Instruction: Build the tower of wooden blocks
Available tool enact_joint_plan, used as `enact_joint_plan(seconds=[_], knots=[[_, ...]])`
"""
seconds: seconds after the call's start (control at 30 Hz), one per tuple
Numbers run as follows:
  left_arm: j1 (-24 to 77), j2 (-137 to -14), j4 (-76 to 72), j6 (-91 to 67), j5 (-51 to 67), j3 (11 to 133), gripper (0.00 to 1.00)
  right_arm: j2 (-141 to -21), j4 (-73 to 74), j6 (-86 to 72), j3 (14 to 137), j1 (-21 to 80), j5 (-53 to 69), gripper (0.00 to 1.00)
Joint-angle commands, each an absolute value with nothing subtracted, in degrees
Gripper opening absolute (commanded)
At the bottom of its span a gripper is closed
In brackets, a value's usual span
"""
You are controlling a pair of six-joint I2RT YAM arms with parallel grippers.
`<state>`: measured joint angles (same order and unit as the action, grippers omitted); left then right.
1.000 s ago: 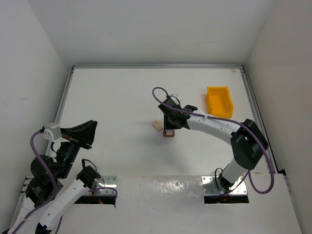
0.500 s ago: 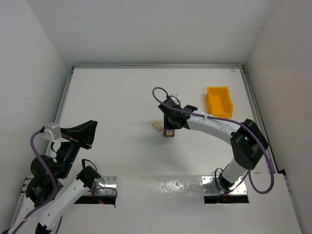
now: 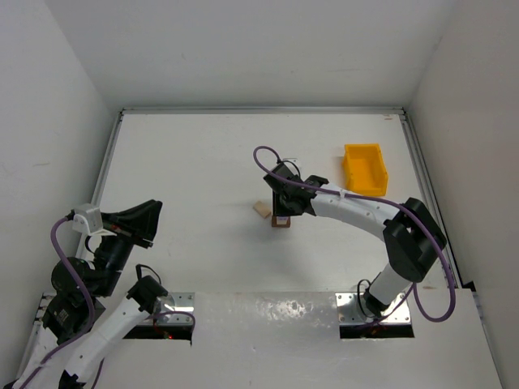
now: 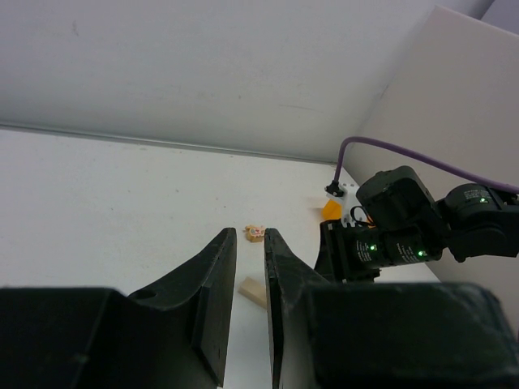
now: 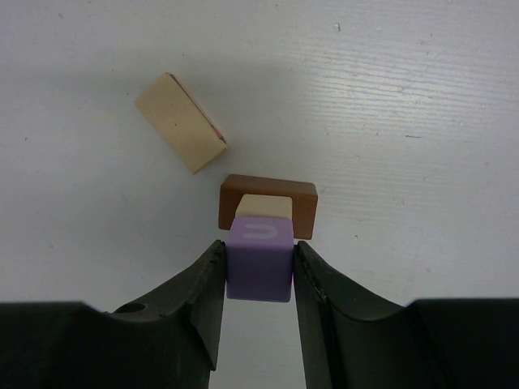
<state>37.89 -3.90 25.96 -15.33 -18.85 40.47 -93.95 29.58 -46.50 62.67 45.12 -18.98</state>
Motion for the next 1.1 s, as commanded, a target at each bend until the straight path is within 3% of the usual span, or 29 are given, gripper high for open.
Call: enact_joint_plan(seconds=[0.0,0.83,1.07], knots=[[38.41,-4.92,25.05,-15.47,-18.72,40.52,0.18,-93.96,28.04,-46.14,63.02,44.91,-19.07,0.38],[38.41,-4.92,25.05,-15.47,-18.63,40.52,0.18,-94.48,28.39,-44.91,64.77,44.91,-19.42,0.42],[38.41,-6.15,25.05,-15.38,-18.9,40.69,0.17,-93.25,28.56,-42.89,67.58,44.91,-19.42,0.57]])
